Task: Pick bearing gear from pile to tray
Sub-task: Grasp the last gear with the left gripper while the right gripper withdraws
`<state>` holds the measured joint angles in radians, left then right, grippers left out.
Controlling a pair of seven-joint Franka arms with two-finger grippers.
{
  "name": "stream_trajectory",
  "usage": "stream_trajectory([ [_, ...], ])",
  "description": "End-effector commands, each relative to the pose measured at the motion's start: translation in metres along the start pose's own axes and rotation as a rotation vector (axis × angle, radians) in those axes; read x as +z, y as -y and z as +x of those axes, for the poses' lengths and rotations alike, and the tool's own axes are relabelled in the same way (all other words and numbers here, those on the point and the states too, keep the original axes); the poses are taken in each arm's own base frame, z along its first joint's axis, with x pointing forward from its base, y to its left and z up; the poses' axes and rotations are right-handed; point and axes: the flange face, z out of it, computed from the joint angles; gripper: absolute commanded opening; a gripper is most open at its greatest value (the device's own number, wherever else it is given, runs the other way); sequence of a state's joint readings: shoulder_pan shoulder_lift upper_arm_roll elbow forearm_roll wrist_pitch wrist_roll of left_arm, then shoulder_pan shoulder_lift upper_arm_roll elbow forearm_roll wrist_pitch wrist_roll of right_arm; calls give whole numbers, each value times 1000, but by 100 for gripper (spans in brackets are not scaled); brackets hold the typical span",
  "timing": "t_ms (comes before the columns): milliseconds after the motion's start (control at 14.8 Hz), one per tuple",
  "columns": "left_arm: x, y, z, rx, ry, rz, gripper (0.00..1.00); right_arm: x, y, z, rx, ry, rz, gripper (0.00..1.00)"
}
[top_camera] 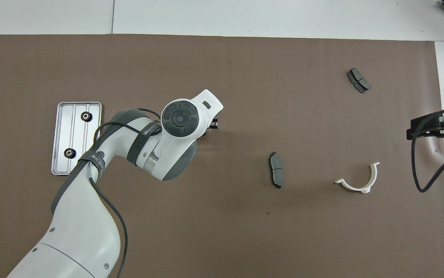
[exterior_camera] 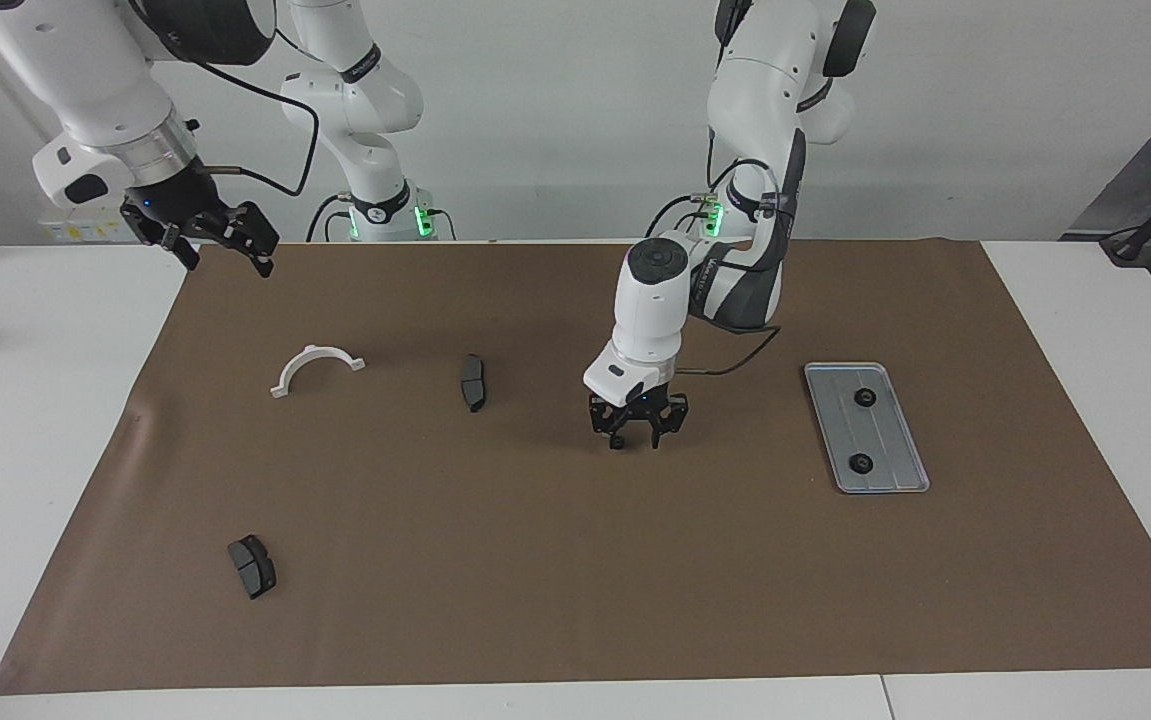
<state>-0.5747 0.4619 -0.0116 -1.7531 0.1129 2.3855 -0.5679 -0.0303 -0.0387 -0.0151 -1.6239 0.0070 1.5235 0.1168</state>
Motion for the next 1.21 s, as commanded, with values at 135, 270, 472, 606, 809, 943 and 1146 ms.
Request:
stream_trajectory([
  [135,16,-8,-11,-4,-27,-22,68,2,10,-4,-17,-26,-13,100],
  [270,19,-12,-19,5,-14,-16,68,0,10,-3,-42,-43,-14,100],
  [472,20,-13,-25,-26,2,-8,51,0,12,-2,-99,-49,-46,100],
  [606,20,-15,-28,-39,21,5,18,-2,17,-1,-97,-58,-54,100],
  [809,19,-10,-26,-48,42,24,0,-3,19,-1,-62,-57,-36,100],
  [943,12,-3,-24,-62,74,56,0,-3,19,-2,-40,-51,-33,100],
  [1146,-21,24,-20,-95,74,67,0,-2,18,-2,-40,-47,-30,100],
])
